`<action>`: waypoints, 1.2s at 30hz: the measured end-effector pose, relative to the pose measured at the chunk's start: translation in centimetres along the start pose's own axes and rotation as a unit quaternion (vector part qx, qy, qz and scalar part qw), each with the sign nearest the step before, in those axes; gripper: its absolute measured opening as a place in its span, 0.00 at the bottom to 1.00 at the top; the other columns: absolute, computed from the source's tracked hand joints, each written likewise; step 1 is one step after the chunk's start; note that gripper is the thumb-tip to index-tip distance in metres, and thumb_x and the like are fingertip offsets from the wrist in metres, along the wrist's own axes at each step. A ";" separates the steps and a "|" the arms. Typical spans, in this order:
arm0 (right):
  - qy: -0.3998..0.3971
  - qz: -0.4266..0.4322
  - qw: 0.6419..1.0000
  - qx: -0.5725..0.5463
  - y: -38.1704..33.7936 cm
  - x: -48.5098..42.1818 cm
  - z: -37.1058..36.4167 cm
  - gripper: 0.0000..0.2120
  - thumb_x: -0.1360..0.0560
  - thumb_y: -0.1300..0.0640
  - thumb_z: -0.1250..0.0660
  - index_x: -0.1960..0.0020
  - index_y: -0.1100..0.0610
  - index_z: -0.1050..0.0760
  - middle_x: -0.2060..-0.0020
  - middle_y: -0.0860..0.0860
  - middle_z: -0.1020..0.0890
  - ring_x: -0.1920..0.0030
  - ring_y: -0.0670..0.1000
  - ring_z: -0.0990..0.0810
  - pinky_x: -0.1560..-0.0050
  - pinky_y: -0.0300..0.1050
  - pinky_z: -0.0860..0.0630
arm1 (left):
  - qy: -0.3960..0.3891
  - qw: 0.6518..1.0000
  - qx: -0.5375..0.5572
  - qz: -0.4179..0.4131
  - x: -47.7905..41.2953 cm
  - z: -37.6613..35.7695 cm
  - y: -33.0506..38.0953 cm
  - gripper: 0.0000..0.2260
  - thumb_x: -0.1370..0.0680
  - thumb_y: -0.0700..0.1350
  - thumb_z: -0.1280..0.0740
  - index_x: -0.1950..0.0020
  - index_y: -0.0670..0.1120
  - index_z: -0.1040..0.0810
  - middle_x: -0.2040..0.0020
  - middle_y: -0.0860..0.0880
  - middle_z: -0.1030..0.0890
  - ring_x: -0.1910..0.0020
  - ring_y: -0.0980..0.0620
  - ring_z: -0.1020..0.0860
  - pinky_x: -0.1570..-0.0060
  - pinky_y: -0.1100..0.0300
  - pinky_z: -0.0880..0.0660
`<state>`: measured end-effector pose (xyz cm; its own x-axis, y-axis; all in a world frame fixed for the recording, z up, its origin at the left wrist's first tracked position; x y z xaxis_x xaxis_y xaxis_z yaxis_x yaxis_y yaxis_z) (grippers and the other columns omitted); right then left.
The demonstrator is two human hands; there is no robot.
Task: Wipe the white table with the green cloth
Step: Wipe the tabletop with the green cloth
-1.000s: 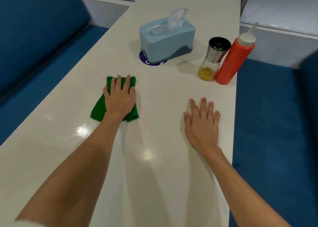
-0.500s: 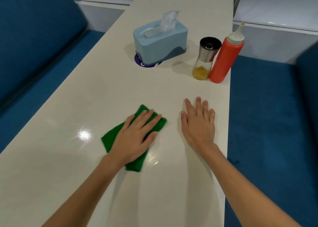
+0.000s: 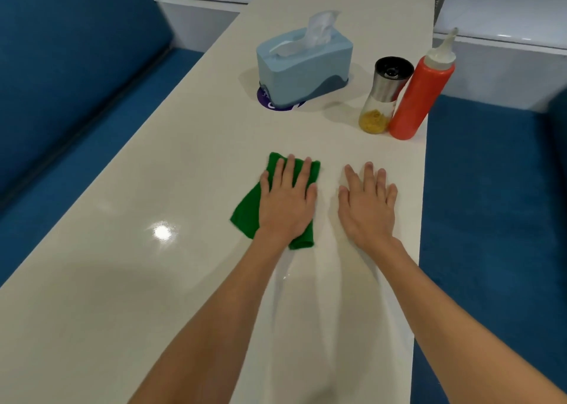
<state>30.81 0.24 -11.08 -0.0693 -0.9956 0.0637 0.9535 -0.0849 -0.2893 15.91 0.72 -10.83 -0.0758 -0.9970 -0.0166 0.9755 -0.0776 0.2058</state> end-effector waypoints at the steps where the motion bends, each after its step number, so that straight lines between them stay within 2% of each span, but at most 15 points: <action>1: -0.012 -0.018 0.999 -0.026 -0.2 -0.1 0.4 0.24 0.18 0.49 0.54 0.22 0.50 0.49 0.22 0.56 0.51 0.23 0.59 0.55 0.26 0.59 0.58 | -0.007 0.999 0.021 -0.027 1.0 0.0 0.8 0.28 0.21 0.57 0.60 0.21 0.52 0.46 0.22 0.46 0.44 0.23 0.46 0.47 0.27 0.43 0.51; 4: -0.014 -0.070 0.992 -0.103 -2.5 0.3 2.0 0.23 0.18 0.50 0.53 0.24 0.53 0.44 0.23 0.59 0.49 0.24 0.62 0.54 0.26 0.59 0.58 | -0.015 0.982 0.173 -0.081 3.1 1.3 0.4 0.23 0.17 0.54 0.54 0.22 0.52 0.44 0.22 0.50 0.42 0.23 0.52 0.47 0.26 0.47 0.50; 6: -0.002 -0.073 0.992 -0.106 -5.5 1.1 2.6 0.25 0.19 0.49 0.52 0.23 0.53 0.47 0.23 0.60 0.50 0.24 0.63 0.55 0.26 0.59 0.60 | 0.032 0.966 0.254 -0.044 3.5 3.1 -2.5 0.23 0.17 0.52 0.51 0.22 0.52 0.43 0.22 0.51 0.42 0.23 0.55 0.46 0.26 0.49 0.48; 8: -0.020 -0.075 0.991 -0.105 -8.9 2.1 1.5 0.27 0.19 0.48 0.51 0.22 0.55 0.50 0.23 0.61 0.53 0.24 0.64 0.58 0.27 0.60 0.63 | 0.064 0.974 0.218 0.027 3.8 3.9 -6.6 0.23 0.18 0.52 0.52 0.22 0.53 0.45 0.22 0.51 0.44 0.23 0.53 0.47 0.26 0.48 0.50; 10: -0.057 -0.077 0.991 -0.098 -11.9 3.1 -1.0 0.30 0.19 0.46 0.52 0.22 0.56 0.55 0.24 0.63 0.57 0.25 0.66 0.62 0.27 0.62 0.65 | 0.040 0.986 0.147 0.066 4.2 3.4 -9.6 0.23 0.17 0.52 0.53 0.21 0.52 0.47 0.21 0.51 0.46 0.23 0.51 0.48 0.26 0.46 0.52; 12: -0.059 -0.072 0.993 -0.072 -13.7 3.4 -3.3 0.32 0.19 0.45 0.53 0.22 0.58 0.59 0.25 0.65 0.61 0.27 0.68 0.66 0.29 0.64 0.67 | 0.019 0.993 0.099 0.061 4.9 2.9 -10.8 0.24 0.18 0.54 0.56 0.21 0.52 0.48 0.21 0.51 0.47 0.23 0.50 0.49 0.27 0.45 0.52; 15: -0.003 -0.036 0.999 -0.023 -14.2 1.8 -4.0 0.32 0.19 0.44 0.54 0.22 0.58 0.58 0.25 0.65 0.58 0.27 0.69 0.64 0.29 0.65 0.67 | 0.026 0.996 0.071 0.044 5.6 2.5 -10.9 0.25 0.19 0.55 0.58 0.21 0.54 0.50 0.21 0.52 0.48 0.23 0.52 0.48 0.27 0.47 0.52; 17: 0.013 -0.012 1.000 0.000 -13.6 0.2 -3.9 0.30 0.19 0.43 0.56 0.22 0.55 0.57 0.24 0.63 0.57 0.26 0.67 0.62 0.28 0.64 0.66 | 0.020 0.997 0.061 0.047 5.6 2.1 -11.1 0.25 0.19 0.56 0.59 0.21 0.55 0.51 0.21 0.53 0.48 0.22 0.52 0.50 0.27 0.47 0.53; 21: 0.023 -0.012 1.000 0.015 -12.2 -1.1 -3.4 0.27 0.19 0.43 0.56 0.22 0.47 0.56 0.24 0.63 0.61 0.25 0.64 0.63 0.29 0.65 0.66 | 0.012 0.998 0.039 0.037 5.6 1.8 -10.8 0.25 0.18 0.58 0.60 0.21 0.54 0.48 0.21 0.53 0.48 0.22 0.52 0.52 0.26 0.46 0.56; 25: 0.013 0.107 0.993 0.042 -12.3 3.0 -3.5 0.26 0.19 0.42 0.56 0.22 0.43 0.54 0.23 0.62 0.55 0.24 0.63 0.58 0.29 0.65 0.61 | 0.014 0.999 0.020 0.040 5.7 1.7 -10.8 0.25 0.19 0.57 0.60 0.21 0.55 0.48 0.21 0.53 0.48 0.22 0.51 0.52 0.26 0.45 0.55; 27: 0.004 0.191 0.980 0.059 -10.8 5.2 -3.1 0.26 0.20 0.41 0.56 0.23 0.41 0.51 0.23 0.60 0.49 0.24 0.62 0.52 0.28 0.64 0.56 | 0.016 0.999 0.007 0.032 5.7 1.6 -10.8 0.25 0.19 0.57 0.60 0.21 0.54 0.48 0.21 0.53 0.48 0.22 0.51 0.51 0.27 0.45 0.54; 29: -0.014 0.235 0.969 0.076 -7.9 5.8 -2.4 0.25 0.21 0.40 0.56 0.24 0.39 0.50 0.23 0.58 0.46 0.24 0.60 0.49 0.28 0.64 0.53 | 0.014 0.999 0.006 0.028 5.8 1.5 -10.9 0.25 0.18 0.56 0.58 0.21 0.54 0.48 0.21 0.53 0.48 0.22 0.50 0.51 0.27 0.45 0.54; 31: -0.019 0.219 0.971 0.095 -4.4 4.4 -1.3 0.26 0.22 0.38 0.57 0.24 0.38 0.50 0.23 0.59 0.48 0.24 0.60 0.50 0.28 0.64 0.53 | 0.016 0.999 0.009 0.030 5.9 1.6 -10.9 0.24 0.18 0.56 0.58 0.22 0.55 0.47 0.21 0.53 0.47 0.22 0.50 0.50 0.27 0.45 0.54; 33: -0.014 0.162 0.981 0.103 -1.3 1.3 -0.1 0.27 0.23 0.36 0.58 0.24 0.38 0.50 0.23 0.62 0.53 0.24 0.61 0.54 0.28 0.64 0.55 | 0.018 0.999 0.006 0.031 5.8 1.7 -10.7 0.24 0.18 0.55 0.57 0.22 0.54 0.46 0.21 0.53 0.47 0.22 0.50 0.50 0.27 0.44 0.53; 36: -0.013 0.093 0.991 0.095 -0.2 -3.1 0.3 0.28 0.22 0.35 0.59 0.24 0.40 0.51 0.24 0.64 0.55 0.24 0.62 0.58 0.28 0.65 0.59 | 0.017 0.999 -0.006 0.034 5.5 1.7 -10.5 0.25 0.19 0.55 0.57 0.22 0.54 0.46 0.21 0.53 0.45 0.23 0.49 0.48 0.28 0.44 0.52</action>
<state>30.98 3.38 -10.90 0.1177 -0.9917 0.0513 0.9874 0.1114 -0.1127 4.89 -3.95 -11.41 -0.0027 -0.9993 -0.0366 0.9804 -0.0099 0.1966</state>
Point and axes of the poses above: each hand's wrist, its own x-axis away from the middle knuckle, its own z-axis out of the back of the hand, y = z × x, the point moved 9 cm from there along -x, towards the middle knuckle
